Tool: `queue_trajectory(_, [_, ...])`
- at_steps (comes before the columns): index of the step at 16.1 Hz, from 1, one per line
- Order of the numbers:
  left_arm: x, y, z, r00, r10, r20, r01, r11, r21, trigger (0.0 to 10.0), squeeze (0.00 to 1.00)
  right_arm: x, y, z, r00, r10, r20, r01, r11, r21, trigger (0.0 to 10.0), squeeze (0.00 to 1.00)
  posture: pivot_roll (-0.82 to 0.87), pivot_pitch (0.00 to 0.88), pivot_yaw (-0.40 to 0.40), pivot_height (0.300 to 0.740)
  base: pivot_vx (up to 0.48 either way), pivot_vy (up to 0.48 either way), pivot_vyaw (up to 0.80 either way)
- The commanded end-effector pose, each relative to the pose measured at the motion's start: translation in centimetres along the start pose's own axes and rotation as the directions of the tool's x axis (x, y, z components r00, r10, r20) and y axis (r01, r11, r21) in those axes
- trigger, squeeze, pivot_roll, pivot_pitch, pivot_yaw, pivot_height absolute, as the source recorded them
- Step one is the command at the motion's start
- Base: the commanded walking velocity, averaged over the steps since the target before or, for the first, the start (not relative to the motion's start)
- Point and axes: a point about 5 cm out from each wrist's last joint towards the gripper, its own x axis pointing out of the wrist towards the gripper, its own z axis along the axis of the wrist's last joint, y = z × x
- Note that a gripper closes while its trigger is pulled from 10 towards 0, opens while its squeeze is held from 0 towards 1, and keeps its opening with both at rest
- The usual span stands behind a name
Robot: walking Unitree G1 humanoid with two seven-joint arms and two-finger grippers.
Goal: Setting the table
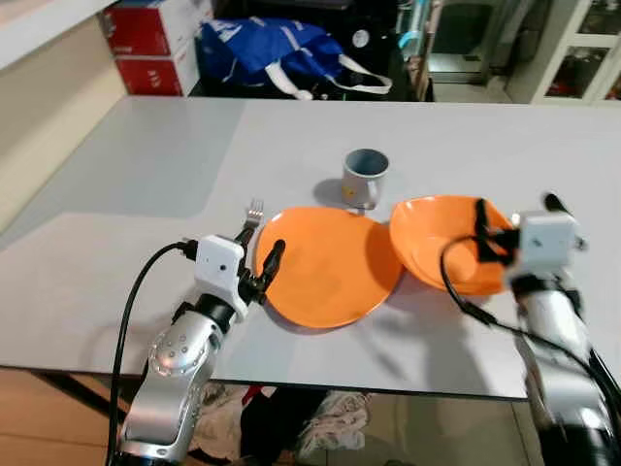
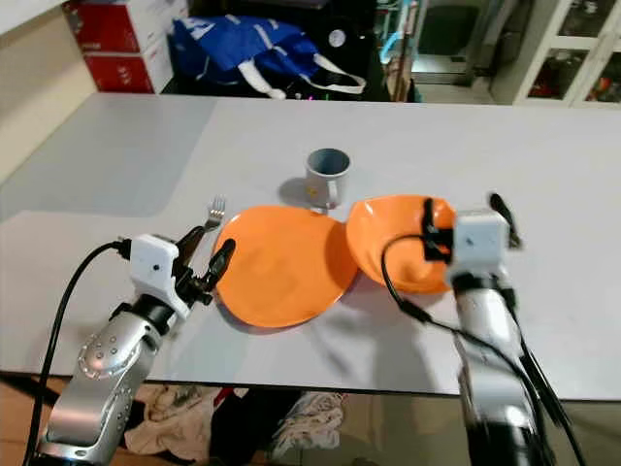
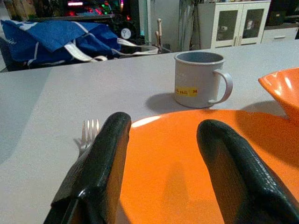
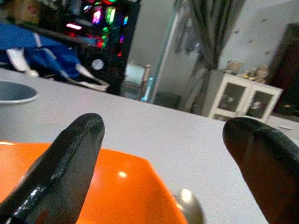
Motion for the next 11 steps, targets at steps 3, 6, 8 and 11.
queue_trajectory(3, [0.0,0.4,0.0,0.999,0.043,-0.011,-0.044,0.999,-0.026,10.0,0.00,-1.6,-1.6,0.6,0.996,-0.093,-0.004,0.093,0.996,-0.006,10.0,0.00,-0.13,0.000,0.069,0.740,0.000,0.000,0.00])
queue_trajectory(6, [-0.4,0.5,-0.3,0.996,0.087,-0.037,-0.090,0.993,-0.082,10.0,0.00,-3.8,-0.6,-0.9,0.990,-0.065,-0.121,0.073,0.996,0.058,10.0,0.00,-0.13,0.000,0.069,0.740,0.000,0.000,0.00])
queue_trajectory(8, [-0.7,0.3,-0.3,0.992,0.117,-0.052,-0.122,0.986,-0.116,10.0,0.00,-5.1,0.6,-1.4,0.986,-0.020,-0.167,0.043,0.990,0.135,10.0,0.00,-0.13,0.000,0.068,0.740,0.000,0.000,0.00])
queue_trajectory(11, [-0.3,0.2,-0.5,0.992,0.103,-0.071,-0.111,0.986,-0.127,10.0,0.00,-5.8,0.7,-1.1,0.985,-0.024,-0.171,0.046,0.991,0.125,10.0,0.00,-0.16,0.000,0.110,0.740,0.000,0.000,0.00])
